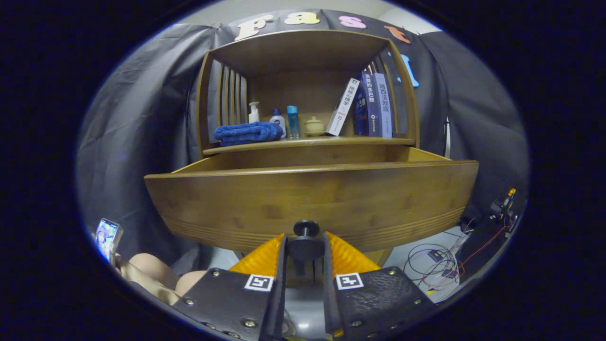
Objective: Pull open the drawer, take out the items inside it, and place them on the countertop above the cabinet.
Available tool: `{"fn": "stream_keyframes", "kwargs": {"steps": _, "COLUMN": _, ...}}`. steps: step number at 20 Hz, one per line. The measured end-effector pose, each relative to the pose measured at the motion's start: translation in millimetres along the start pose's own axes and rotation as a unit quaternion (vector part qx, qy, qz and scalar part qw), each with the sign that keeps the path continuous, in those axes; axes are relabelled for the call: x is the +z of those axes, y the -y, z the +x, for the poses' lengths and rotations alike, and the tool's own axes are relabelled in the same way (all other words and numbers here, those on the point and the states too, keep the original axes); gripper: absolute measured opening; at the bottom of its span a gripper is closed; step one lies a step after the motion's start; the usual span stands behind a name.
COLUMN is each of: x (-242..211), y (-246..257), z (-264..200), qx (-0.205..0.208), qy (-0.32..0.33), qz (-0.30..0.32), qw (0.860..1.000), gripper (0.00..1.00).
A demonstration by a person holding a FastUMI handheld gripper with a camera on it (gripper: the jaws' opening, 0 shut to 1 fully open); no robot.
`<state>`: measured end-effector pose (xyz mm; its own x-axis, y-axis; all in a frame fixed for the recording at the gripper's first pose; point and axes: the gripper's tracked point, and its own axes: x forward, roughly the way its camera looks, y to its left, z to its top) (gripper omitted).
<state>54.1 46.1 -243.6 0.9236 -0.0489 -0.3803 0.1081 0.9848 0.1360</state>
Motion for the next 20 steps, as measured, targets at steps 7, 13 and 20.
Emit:
{"fn": "stream_keyframes", "kwargs": {"steps": 7, "x": -4, "y": -3, "z": -5, "qx": 0.006, "qy": -0.011, "qz": -0.004, "qw": 1.0, "gripper": 0.34}}
{"fn": "stream_keyframes", "kwargs": {"steps": 13, "x": -8, "y": -6, "z": -8, "qx": 0.013, "qy": -0.019, "qz": -0.02, "qw": 1.0, "gripper": 0.34}}
{"fn": "stream_keyframes", "kwargs": {"steps": 20, "x": -10, "y": 1, "z": -38, "qx": 0.007, "qy": -0.024, "qz": -0.04, "qw": 0.999, "gripper": 0.44}}
